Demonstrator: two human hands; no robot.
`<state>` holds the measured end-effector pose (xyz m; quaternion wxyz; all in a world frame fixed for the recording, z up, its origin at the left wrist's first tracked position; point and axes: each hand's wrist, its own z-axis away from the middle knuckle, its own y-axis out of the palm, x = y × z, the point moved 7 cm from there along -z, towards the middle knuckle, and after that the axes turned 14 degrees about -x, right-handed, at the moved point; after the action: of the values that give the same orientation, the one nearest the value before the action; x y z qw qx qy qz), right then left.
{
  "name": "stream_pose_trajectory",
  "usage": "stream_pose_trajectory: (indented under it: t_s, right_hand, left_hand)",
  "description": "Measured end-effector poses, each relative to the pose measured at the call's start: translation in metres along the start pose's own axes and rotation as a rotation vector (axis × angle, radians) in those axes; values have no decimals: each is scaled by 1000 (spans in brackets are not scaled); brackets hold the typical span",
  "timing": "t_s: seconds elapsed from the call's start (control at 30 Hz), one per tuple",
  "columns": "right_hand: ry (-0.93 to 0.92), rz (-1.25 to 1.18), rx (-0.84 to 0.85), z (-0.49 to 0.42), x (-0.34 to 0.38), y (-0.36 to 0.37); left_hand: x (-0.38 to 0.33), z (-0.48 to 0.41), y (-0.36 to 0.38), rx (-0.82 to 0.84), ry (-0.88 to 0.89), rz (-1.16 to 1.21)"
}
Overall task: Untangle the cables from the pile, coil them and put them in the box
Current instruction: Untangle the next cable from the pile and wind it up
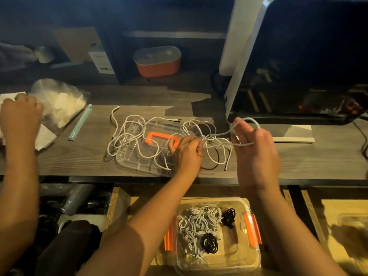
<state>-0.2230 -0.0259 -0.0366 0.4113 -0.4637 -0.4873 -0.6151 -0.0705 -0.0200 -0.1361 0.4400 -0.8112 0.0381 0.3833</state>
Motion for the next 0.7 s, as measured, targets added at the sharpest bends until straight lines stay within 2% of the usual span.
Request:
stream_pose_trajectory:
  t_s: [0.07,0.1,0.17,0.2,0.27,0.3,0.33,0.37,0.4,0.47,0.57,0.63,0.7]
  right_hand:
    - [158,-253,1,-4,-2,0]
    - [159,-212,-4,-5,-3,-1]
    - [29,134,15,-11,-9,-6]
    - [-70,385,88,-13,-15,-6]
    - [-228,994,364,-13,-42,-1]
    - [-244,1219,504,-9,-58,0]
    - [-237,1318,589,-6,-67,0]
    - [-193,1278,613,-4,-69,3]
    - [-138,1123,585,-3,-67,4]
    - [-147,792,406,-8,-47,6]
    - [-175,474,186,-12,-17,5]
    - [-14,217,77,-10,-10,4]
    - [155,-92,70,-10,0,9]
  left_hand:
    - [-1,-1,-2,-11,97,-41]
    - [-3,-4,-3,-2,105,-52]
    - [-10,-12,-10,-24,120,-84]
    - [-16,-14,-13,-42,174,-101]
    - [-36,-17,-20,-118,347,-129]
    - [-44,-18,-21,-140,408,-144]
    - [-50,-18,-21,-152,442,-148]
    - [-51,-18,-19,-150,437,-142]
    - [-51,-18,-18,-140,419,-120]
    - [-49,-24,-17,-116,372,-105]
    - [-49,-26,-15,-14,320,-192]
    - [-48,-27,-14,42,289,-248]
    - [-44,-27,-15,76,234,-220]
